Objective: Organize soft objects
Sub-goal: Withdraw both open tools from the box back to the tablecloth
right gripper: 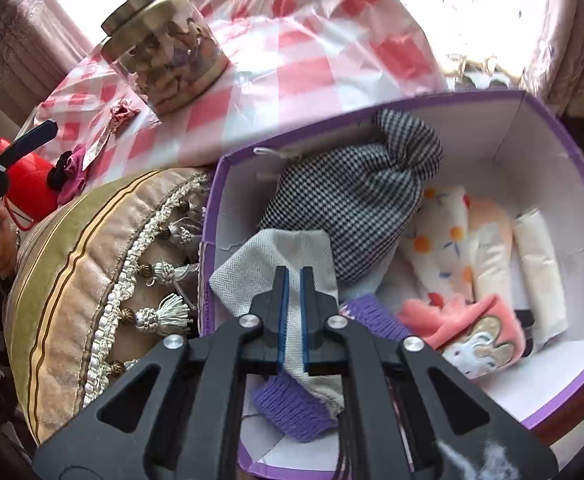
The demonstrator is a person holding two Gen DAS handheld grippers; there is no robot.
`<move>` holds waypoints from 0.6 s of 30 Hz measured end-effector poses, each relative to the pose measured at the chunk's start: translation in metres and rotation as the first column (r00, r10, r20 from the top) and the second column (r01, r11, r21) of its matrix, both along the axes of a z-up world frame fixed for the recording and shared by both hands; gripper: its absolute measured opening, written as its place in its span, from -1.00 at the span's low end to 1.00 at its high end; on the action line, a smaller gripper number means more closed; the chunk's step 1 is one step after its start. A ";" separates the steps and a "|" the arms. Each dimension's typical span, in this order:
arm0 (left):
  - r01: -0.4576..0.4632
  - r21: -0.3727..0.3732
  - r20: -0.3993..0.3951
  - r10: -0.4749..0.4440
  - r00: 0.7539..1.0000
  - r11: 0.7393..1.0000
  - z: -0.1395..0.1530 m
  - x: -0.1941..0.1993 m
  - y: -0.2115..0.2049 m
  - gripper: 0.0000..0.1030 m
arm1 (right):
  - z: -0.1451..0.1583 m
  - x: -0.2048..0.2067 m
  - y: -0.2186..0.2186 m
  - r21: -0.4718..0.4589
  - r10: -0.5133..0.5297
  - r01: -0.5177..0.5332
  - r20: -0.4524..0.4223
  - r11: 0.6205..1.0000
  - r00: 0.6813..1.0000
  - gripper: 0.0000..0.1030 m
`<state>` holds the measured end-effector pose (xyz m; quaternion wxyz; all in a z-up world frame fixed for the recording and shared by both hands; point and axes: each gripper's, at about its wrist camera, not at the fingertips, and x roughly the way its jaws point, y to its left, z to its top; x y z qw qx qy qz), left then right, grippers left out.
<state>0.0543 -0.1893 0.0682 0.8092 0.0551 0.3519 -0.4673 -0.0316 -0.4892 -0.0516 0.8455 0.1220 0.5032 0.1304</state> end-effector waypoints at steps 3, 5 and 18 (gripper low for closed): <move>-0.005 0.001 0.008 0.005 1.000 1.000 0.000 -0.001 -0.001 0.61 | -0.006 0.002 0.007 -0.027 0.075 -0.076 -0.057 0.997 0.996 0.48; -0.011 -0.001 0.008 0.011 1.000 1.000 0.000 -0.001 0.000 0.61 | -0.011 0.011 0.012 -0.042 0.109 -0.112 -0.057 0.993 0.992 0.24; -0.037 -0.027 -0.018 0.037 0.999 0.999 -0.002 0.005 0.005 0.61 | -0.021 0.008 -0.007 0.087 -0.150 0.161 -0.124 0.983 0.981 -0.86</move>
